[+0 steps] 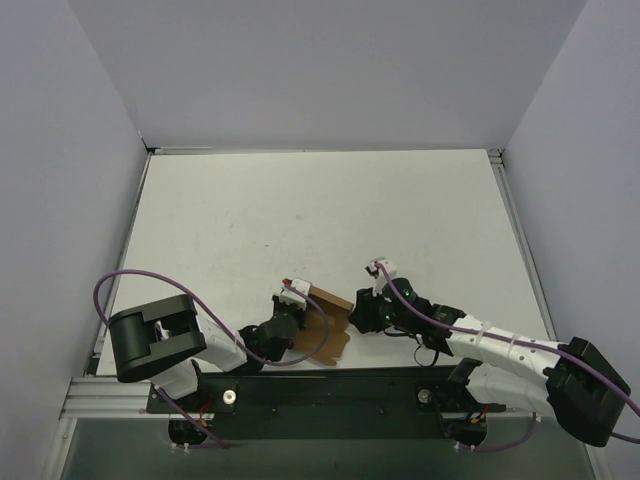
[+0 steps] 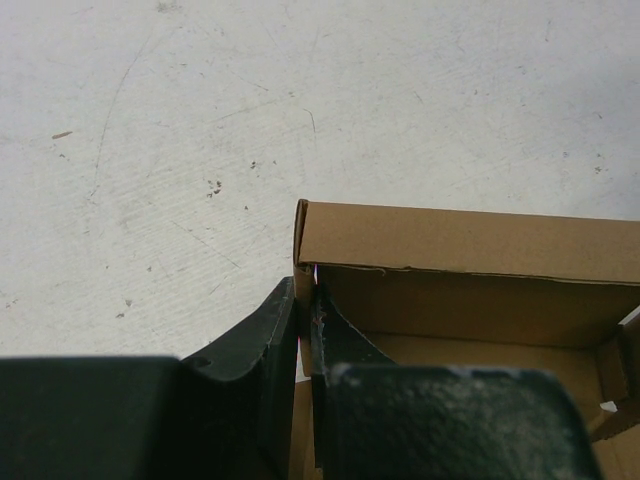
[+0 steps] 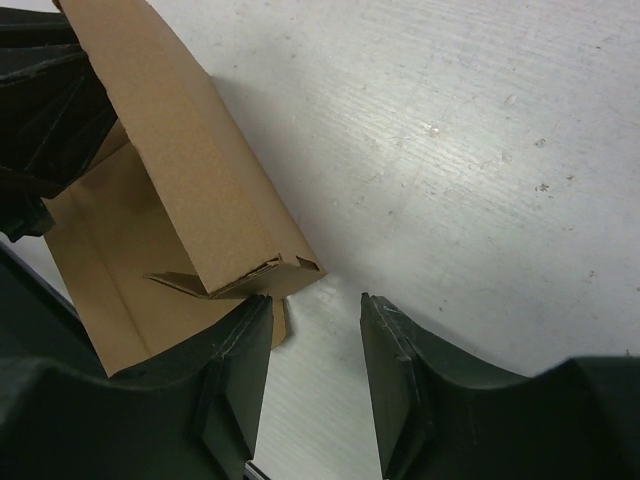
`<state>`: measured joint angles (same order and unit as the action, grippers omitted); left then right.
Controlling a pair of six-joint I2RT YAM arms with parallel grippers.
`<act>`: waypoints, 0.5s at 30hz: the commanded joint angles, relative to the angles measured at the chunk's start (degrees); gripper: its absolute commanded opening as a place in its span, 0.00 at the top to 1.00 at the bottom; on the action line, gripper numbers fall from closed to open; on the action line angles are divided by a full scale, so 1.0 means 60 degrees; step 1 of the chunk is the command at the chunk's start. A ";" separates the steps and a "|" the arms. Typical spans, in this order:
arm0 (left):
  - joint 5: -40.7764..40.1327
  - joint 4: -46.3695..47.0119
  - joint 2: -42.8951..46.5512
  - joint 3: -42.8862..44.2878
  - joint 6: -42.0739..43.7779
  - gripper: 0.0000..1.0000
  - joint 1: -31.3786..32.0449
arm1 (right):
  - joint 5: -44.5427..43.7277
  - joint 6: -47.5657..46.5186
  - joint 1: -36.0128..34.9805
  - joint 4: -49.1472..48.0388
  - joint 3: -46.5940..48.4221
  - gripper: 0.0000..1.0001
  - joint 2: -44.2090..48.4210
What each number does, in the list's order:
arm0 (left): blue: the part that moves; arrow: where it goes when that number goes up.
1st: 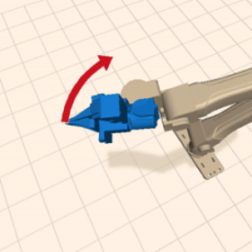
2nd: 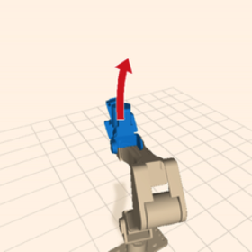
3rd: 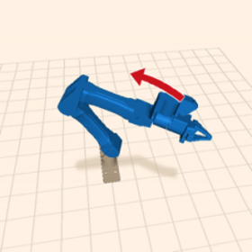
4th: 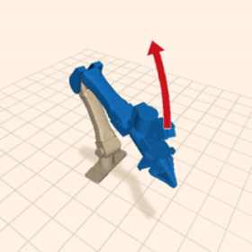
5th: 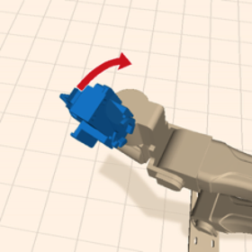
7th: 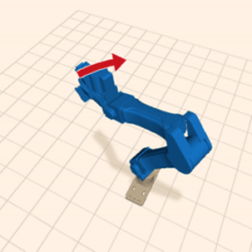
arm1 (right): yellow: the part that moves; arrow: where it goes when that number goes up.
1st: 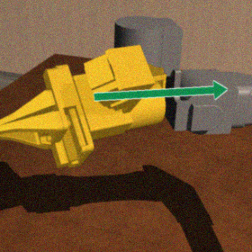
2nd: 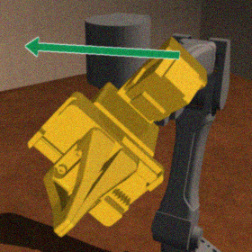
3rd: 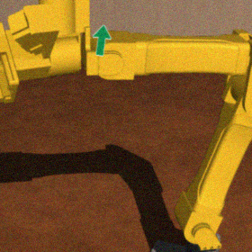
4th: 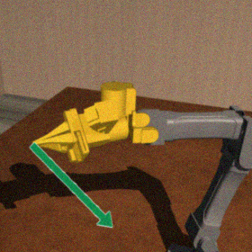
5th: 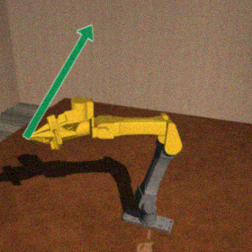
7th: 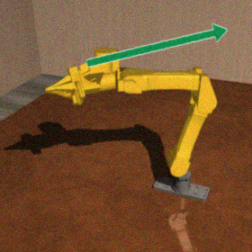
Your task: Fold the paper box
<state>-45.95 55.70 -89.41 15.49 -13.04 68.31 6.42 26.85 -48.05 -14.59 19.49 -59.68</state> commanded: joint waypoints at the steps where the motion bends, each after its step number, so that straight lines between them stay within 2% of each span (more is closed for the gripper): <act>1: 0.0759 0.0867 0.0267 -0.0047 0.0093 1.00 -0.0033 | 0.0775 -0.0344 -0.0063 -0.0908 0.0122 0.59 0.0191; 10: 0.1388 0.1204 0.0340 -0.0252 0.0151 1.00 -0.0238 | 0.1406 -0.0300 -0.0136 -0.1216 0.0063 0.60 -0.0014; 15: 0.1770 0.1599 0.0311 -0.0398 0.0254 1.00 -0.0297 | 0.1027 -0.0447 -0.0136 -0.1084 0.0078 0.60 -0.0058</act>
<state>-39.64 59.33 -88.90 13.54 -12.14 66.61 12.95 25.39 -48.45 -17.43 19.46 -59.77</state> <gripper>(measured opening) 0.166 0.408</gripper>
